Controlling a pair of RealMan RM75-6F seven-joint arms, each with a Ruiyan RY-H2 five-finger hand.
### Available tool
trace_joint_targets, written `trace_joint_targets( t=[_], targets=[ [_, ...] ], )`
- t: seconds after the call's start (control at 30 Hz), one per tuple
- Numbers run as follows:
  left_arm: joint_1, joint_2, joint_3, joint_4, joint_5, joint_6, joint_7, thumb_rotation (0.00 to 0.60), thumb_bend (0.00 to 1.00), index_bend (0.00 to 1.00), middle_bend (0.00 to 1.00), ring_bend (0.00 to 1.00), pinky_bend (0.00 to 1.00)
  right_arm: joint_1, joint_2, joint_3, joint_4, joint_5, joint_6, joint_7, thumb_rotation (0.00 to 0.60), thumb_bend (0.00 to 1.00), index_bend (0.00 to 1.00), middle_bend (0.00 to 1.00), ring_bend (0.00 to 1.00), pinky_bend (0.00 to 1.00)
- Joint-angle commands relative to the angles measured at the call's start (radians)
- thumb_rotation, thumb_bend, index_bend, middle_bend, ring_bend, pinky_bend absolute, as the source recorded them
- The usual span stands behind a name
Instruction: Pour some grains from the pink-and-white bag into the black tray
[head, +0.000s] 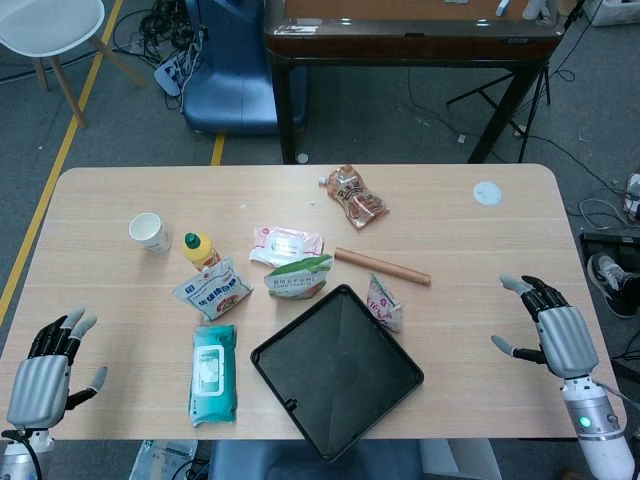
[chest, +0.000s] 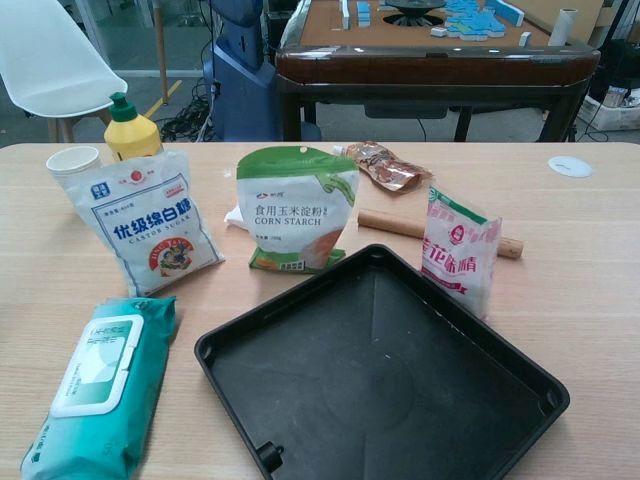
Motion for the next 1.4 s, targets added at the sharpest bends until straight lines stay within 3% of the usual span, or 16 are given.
trace_joint_targets(
  t=[0.03, 0.4, 0.8, 0.9, 1.17, 1.4],
  targets=[
    [0.000, -0.002, -0.001, 0.002, -0.004, -0.003, 0.000, 0.600, 0.28, 0.16, 0.09, 0.07, 0.07, 0.006, -0.003, -0.001, 0.001, 0.002, -0.012, 0.000, 0.600, 0.06, 0.17, 0.28, 0.16, 0.23],
    [0.007, -0.001, 0.003, -0.001, 0.000, 0.009, 0.000, 0.600, 0.28, 0.16, 0.09, 0.07, 0.07, 0.030, 0.024, -0.014, -0.015, -0.005, -0.061, 0.016, 0.600, 0.06, 0.17, 0.28, 0.16, 0.23],
    [0.012, 0.002, 0.008, -0.009, 0.010, 0.015, 0.004, 0.600, 0.28, 0.16, 0.09, 0.07, 0.07, 0.131, 0.029, -0.003, -0.006, 0.034, -0.244, 0.013, 0.600, 0.02, 0.18, 0.28, 0.16, 0.21],
    [0.015, 0.006, 0.010, -0.016, 0.014, 0.020, 0.010, 0.600, 0.28, 0.16, 0.09, 0.07, 0.07, 0.170, 0.012, -0.002, 0.013, 0.042, -0.310, 0.010, 0.600, 0.00, 0.20, 0.28, 0.13, 0.13],
    [0.021, 0.010, 0.015, -0.037, 0.023, 0.029, 0.036, 0.600, 0.28, 0.16, 0.09, 0.07, 0.07, 0.271, -0.049, 0.000, 0.091, 0.056, -0.458, 0.010, 0.600, 0.00, 0.20, 0.26, 0.09, 0.11],
    [0.027, 0.010, 0.019, -0.050, 0.029, 0.036, 0.054, 0.600, 0.28, 0.16, 0.09, 0.07, 0.07, 0.342, -0.144, 0.000, 0.194, 0.041, -0.520, 0.064, 0.600, 0.00, 0.20, 0.25, 0.08, 0.11]
  ],
)
